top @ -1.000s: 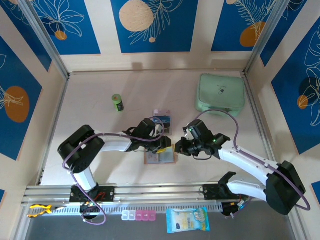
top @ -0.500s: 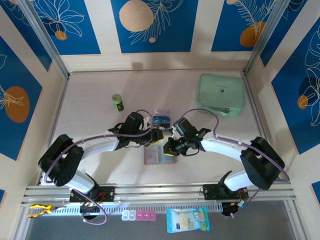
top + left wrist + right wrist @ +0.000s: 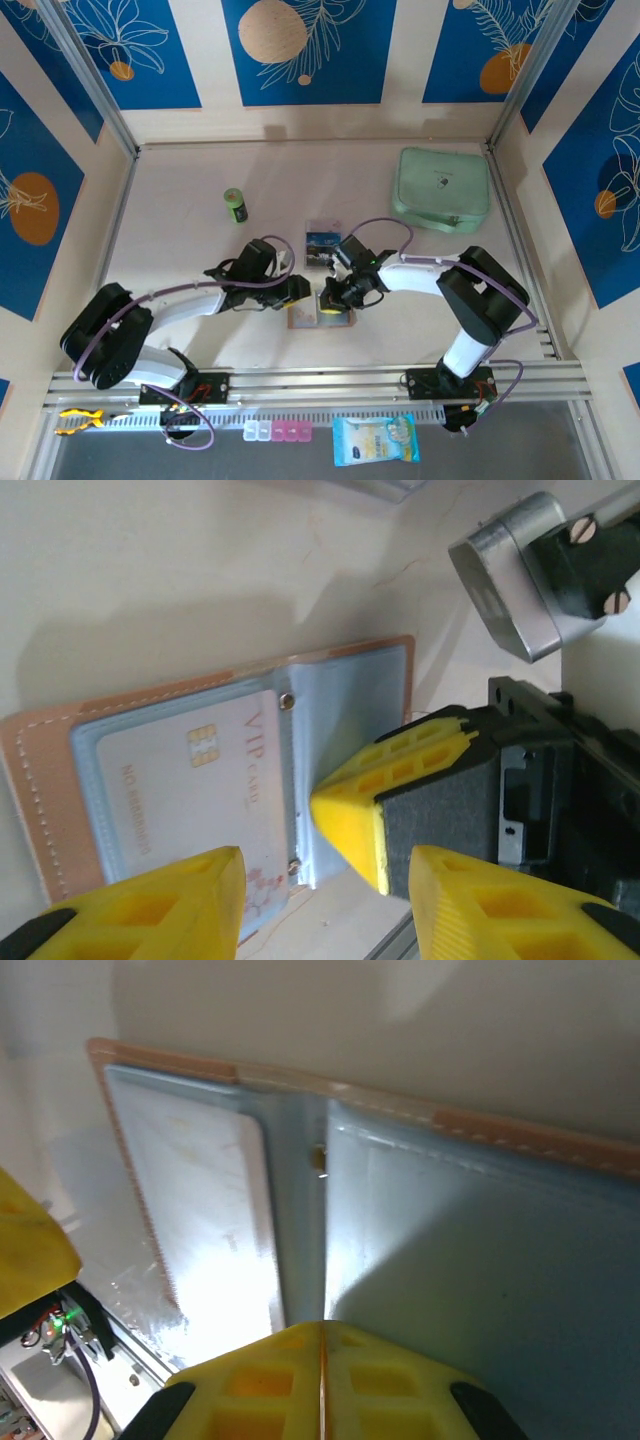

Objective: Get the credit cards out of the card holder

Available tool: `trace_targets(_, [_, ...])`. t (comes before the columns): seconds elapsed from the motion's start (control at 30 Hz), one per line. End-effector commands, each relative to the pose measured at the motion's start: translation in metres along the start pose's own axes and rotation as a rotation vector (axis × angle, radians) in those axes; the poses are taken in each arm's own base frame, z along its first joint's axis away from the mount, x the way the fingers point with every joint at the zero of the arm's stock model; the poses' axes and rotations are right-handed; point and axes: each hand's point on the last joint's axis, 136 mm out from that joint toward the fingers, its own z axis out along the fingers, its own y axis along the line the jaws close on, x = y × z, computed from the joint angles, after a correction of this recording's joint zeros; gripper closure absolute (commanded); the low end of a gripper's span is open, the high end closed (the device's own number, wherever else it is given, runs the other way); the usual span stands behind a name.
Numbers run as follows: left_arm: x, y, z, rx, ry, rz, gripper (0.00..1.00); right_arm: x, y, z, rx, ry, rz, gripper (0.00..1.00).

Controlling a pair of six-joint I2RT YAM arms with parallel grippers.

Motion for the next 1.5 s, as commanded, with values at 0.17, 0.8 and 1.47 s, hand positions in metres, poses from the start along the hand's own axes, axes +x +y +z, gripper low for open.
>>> trace_targets(0.17, [0.01,0.029,0.005,-0.056,0.017,-0.016,0.56,0.009,-0.03,0.008,0.049,0.031,0.012,0.91])
trace_targets(0.8, [0.037,0.067,-0.015,-0.129,0.003,-0.057,0.58,0.038,-0.013,0.044,0.01,0.107,-0.082,0.92])
trace_targets(1.47, [0.026,0.047,-0.029,-0.109,-0.014,-0.001,0.68,0.042,-0.021,0.025,0.105,0.059,-0.034,0.89])
